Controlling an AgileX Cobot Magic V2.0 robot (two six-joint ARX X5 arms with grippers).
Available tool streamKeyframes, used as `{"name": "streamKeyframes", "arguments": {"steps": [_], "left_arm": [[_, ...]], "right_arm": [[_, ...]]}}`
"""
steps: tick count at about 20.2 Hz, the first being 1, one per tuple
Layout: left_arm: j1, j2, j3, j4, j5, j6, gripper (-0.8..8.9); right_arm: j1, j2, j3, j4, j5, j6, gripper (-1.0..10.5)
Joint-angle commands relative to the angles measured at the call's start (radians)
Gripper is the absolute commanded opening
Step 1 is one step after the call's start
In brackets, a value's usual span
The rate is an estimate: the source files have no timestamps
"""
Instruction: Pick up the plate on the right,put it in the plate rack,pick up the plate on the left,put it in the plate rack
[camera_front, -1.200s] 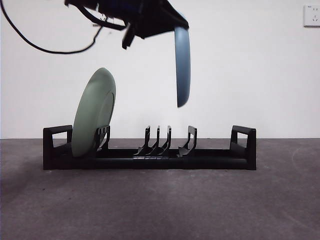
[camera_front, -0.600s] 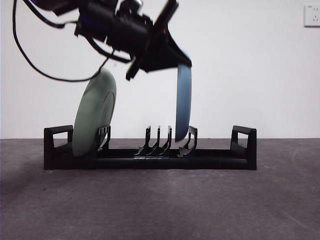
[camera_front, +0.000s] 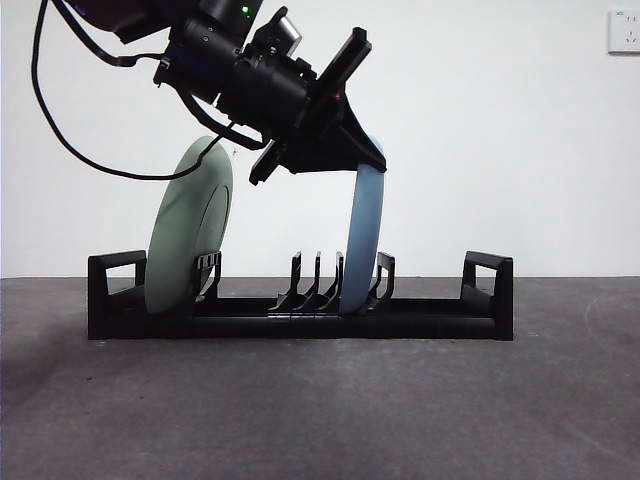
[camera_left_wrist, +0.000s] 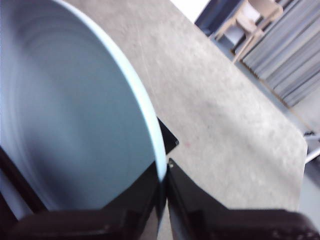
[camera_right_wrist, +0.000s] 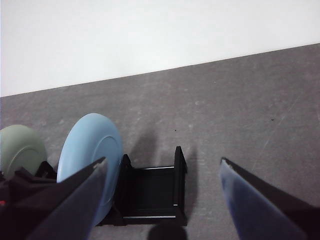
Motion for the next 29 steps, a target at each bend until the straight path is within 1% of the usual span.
{"name": "streamKeyframes", "arguments": {"steps": [1,4,6,10,11,12,13,15,16,18,20,23,26,28,29], "left_arm": [[-0.015,0.003,0.000,-0.024,-0.006,0.053,1.06],[-0.027,0.003,0.000,-0.034,-0.006,0.055,2.52],[-0.034,0.003,0.000,-0.036,-0.006,0.055,2.63],[-0.035,-0.034,0.000,-0.058,0.030,0.056,2.59],[-0.035,-0.051,0.000,-0.067,0.033,0.061,2.46],[-0.035,-0.076,0.000,-0.075,0.037,0.082,2.22],[-0.035,-0.105,0.000,-0.088,0.048,0.110,1.49],[-0.035,-0.172,0.000,-0.129,0.046,0.175,-0.29],[-0.035,-0.211,0.000,-0.154,0.041,0.209,-0.07],[-0.034,-0.286,0.000,-0.217,-0.009,0.267,-0.08],[-0.033,-0.365,0.000,-0.301,-0.088,0.341,-0.08],[-0.031,-0.490,0.000,-0.451,-0.249,0.448,-0.08],[-0.017,-0.592,0.000,-0.568,-0.370,0.492,-0.08],[0.006,-0.652,-0.003,-0.626,-0.404,0.505,-0.08],[0.020,-0.674,-0.004,-0.645,-0.406,0.506,-0.08]], "right_arm": [[0.000,0.005,0.001,0.006,0.003,-0.008,3.7],[0.000,0.006,0.001,0.005,0.002,-0.008,3.7],[0.000,0.007,0.001,0.003,0.002,-0.008,3.7],[0.000,0.007,0.001,-0.009,-0.006,-0.014,3.7],[0.000,0.007,0.001,-0.017,-0.006,-0.023,3.3],[0.000,0.007,0.001,-0.029,-0.010,-0.037,2.5],[0.000,0.007,0.001,-0.041,-0.019,-0.049,1.6],[0.001,0.008,0.001,-0.056,-0.042,-0.074,0.1],[0.000,0.009,0.001,-0.061,-0.059,-0.085,-0.2],[0.000,0.009,0.001,-0.070,-0.061,-0.089,-0.1],[0.000,0.010,0.001,-0.078,-0.062,-0.109,-0.1],[0.000,0.010,0.001,-0.084,-0.084,-0.150,-0.1],[0.001,0.010,0.001,-0.084,-0.084,-0.181,-0.1],[0.001,0.009,0.001,-0.080,-0.085,-0.200,-0.1],[0.001,0.008,0.001,-0.080,-0.085,-0.200,-0.1]]}}
